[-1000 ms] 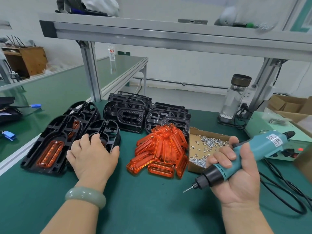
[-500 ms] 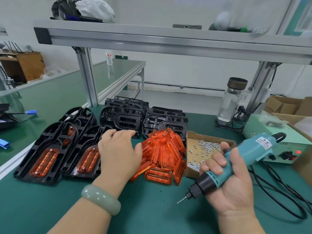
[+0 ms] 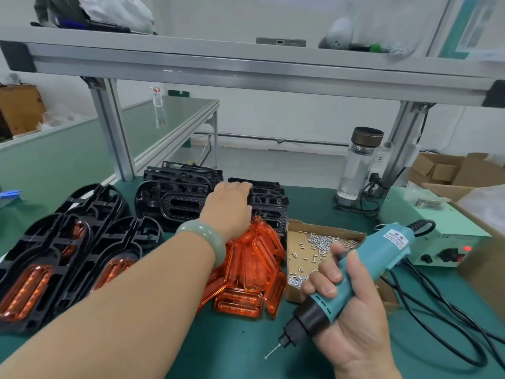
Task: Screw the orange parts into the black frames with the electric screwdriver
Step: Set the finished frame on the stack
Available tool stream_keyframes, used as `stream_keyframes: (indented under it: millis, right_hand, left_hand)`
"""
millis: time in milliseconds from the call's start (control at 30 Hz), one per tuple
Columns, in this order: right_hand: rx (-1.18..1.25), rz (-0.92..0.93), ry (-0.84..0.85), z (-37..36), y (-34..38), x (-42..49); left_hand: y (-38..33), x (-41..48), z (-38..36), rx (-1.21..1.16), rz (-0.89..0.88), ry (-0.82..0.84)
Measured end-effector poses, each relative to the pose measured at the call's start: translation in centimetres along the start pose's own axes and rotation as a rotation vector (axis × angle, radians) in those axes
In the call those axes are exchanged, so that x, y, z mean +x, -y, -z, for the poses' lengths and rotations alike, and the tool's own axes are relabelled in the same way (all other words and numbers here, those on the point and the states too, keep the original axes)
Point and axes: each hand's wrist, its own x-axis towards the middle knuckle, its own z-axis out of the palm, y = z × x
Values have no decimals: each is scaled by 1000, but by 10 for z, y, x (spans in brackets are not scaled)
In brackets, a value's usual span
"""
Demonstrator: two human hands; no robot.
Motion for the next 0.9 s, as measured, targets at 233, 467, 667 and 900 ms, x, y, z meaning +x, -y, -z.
stream_keyframes:
  millis: [233,467,667,900]
  right_hand:
    - [18,-29,-8,1,-2,2]
    - [29,-49,-5,2,-3,5]
    - [27,-44,-12,0,-4,5]
    - [11,-47,-17,2,-5,6]
  left_hand:
    - [0,17,-2,207,-119,122]
    - [-2,21,5,189,-84,43]
    - [-6,19,13,191,-84,102]
    - [-13,17,28,141,-126,150]
